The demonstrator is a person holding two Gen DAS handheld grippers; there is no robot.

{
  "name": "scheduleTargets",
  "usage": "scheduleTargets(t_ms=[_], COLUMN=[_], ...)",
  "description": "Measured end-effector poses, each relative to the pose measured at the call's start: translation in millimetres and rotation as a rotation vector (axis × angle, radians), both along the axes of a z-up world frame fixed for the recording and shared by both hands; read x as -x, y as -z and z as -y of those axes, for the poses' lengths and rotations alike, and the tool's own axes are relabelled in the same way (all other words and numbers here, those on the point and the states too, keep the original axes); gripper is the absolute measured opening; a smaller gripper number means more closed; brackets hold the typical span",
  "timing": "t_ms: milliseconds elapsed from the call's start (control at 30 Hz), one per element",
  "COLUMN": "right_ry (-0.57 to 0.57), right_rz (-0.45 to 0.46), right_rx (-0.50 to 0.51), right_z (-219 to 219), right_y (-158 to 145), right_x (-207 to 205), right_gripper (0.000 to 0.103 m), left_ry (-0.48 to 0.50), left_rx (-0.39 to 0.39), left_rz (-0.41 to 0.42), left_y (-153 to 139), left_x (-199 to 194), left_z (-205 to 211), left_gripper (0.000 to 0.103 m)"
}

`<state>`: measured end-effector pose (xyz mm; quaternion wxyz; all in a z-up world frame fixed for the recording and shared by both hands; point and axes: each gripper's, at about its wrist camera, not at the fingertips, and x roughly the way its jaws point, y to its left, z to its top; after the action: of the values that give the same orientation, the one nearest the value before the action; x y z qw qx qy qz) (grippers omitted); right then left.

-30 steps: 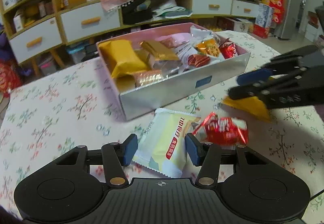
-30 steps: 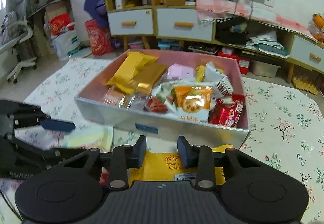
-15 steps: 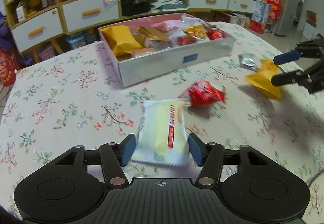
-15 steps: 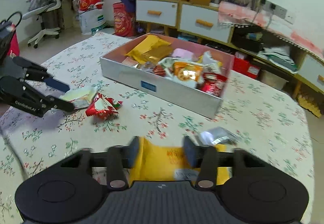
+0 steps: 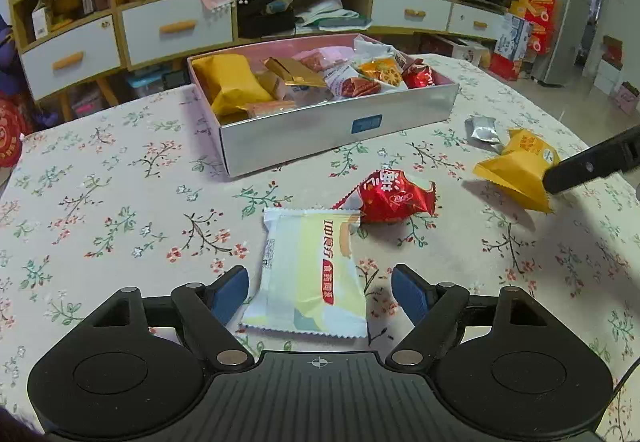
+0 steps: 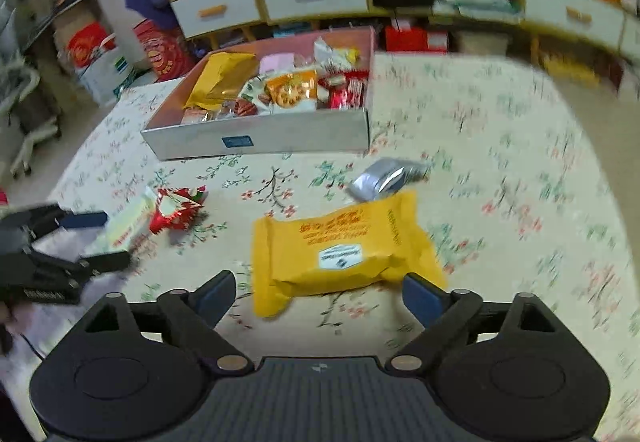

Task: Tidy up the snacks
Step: 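Move both grippers back over the remaining snacks on the table, then grasp the white wafer pack with the left gripper while the right grasps the yellow sandwich pack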

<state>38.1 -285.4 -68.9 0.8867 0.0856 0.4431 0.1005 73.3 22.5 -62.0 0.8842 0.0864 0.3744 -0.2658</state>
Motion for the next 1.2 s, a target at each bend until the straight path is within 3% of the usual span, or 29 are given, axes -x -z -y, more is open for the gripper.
scheduleTargets(t_ms=[267,467,667,733,833,1033,1200], right_ry=[0.169,0.265,0.264,0.245,0.228,0.249,0.257], right_rz=[-0.047,-0.057,-0.055,-0.037,-0.025,-0.037,-0.023], right_rx=[-0.116,-0.098,0.048,0.106,0.115,0.071,0.035], right_z=[2,-2,-16,-20,-17,-5,-1], right_y=[2,9,18,18,17,11,2], right_x=[-23,-36,-38,-35,-32,-26,-27], right_gripper=[0.066,0.065,0.05,0.032,0.017,0.011,0.011], left_ry=[-0.027,-0.058,-0.08,-0.091,-0.117,-0.18,-0.215], left_rx=[-0.024,-0.045,-0.048,-0.051,-0.044,-0.001,0.042], left_rz=[0.001,0.005,0.008,0.011,-0.005,-0.035,-0.01], left_y=[3,5,3,1,-1,-10,-26], left_x=[-4,-5,-7,-8,-10,-11,-16], left_z=[9,9,9,8,5,-3,-9], left_gripper=[0.076,0.06,0.048,0.045,0.043,0.042,0.042])
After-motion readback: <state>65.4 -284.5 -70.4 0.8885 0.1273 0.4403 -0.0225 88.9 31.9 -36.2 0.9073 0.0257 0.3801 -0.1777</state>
